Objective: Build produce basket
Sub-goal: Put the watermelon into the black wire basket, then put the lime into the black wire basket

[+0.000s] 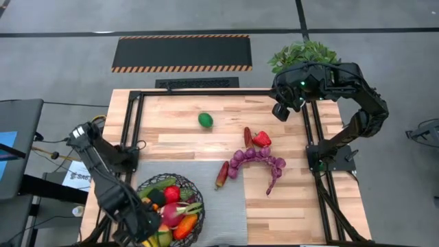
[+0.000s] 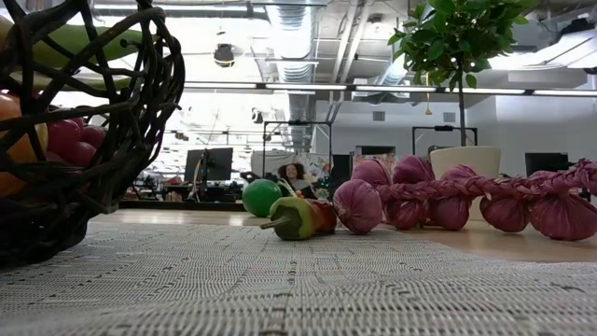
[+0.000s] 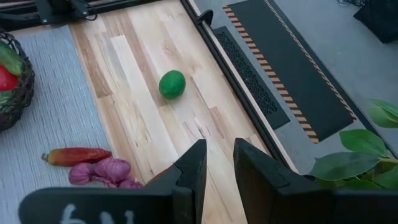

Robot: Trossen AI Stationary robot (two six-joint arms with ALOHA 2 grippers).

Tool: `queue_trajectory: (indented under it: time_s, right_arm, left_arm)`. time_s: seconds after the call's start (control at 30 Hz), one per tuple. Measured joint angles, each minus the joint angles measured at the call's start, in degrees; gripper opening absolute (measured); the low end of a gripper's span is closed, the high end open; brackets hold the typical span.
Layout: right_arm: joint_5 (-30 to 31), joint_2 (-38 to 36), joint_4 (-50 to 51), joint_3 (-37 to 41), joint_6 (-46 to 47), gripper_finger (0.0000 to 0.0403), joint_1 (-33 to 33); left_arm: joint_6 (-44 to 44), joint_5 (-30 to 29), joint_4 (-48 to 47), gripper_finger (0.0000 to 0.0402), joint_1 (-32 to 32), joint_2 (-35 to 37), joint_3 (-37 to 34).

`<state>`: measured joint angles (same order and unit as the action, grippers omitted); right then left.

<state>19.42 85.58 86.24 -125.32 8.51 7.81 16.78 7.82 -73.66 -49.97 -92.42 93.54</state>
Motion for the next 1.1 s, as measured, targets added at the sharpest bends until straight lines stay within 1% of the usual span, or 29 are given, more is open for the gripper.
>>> queue_trajectory:
  time_s: [0.13,0.3,0.47,0.57,0.67,0.77,0.97,1.1]
  right_arm:
    - [0.01,0.0,0.0,0.01,0.02,0.0104,0.66]
    - [0.02,-0.01,-0.02,0.01,0.02,0.0104,1.58]
    - [0.02,0.0,-0.02,0.01,0.0,0.0104,2.81]
    - [0.04,-0.02,-0.02,0.02,0.0,0.0104,3.31]
    - [0.04,-0.01,-0.02,0.01,-0.28,0.0104,3.63]
    - [0.04,0.0,0.0,0.0,-1.02,0.0104,3.66]
    - [0.04,0.0,-0.04,0.0,-1.53,0.0104,3.63]
    - [0.04,0.0,-0.08,0.0,-1.68,0.0104,3.61]
  left_arm:
    - [-0.19,-1.27,-1.51,0.0087,-2.22,-1.23,0.0]
    - [-2.09,-4.02,-2.0,0.0129,-4.07,-1.47,0.0]
    - [-2.19,-4.1,-1.62,0.0173,-5.3,-1.47,0.0]
    - [-1.15,-4.01,-3.36,0.0195,-5.56,-1.47,0.0]
    - [2.03,-4.23,-4.66,0.0207,-5.56,-1.47,0.0]
    - [1.9,-5.16,-5.53,0.0207,-4.9,-1.47,0.0]
    - [0.73,-11.6,-10.76,0.0202,-0.72,-0.72,0.02]
    - [0.89,-20.31,-14.06,0.0201,3.84,1.65,0.02]
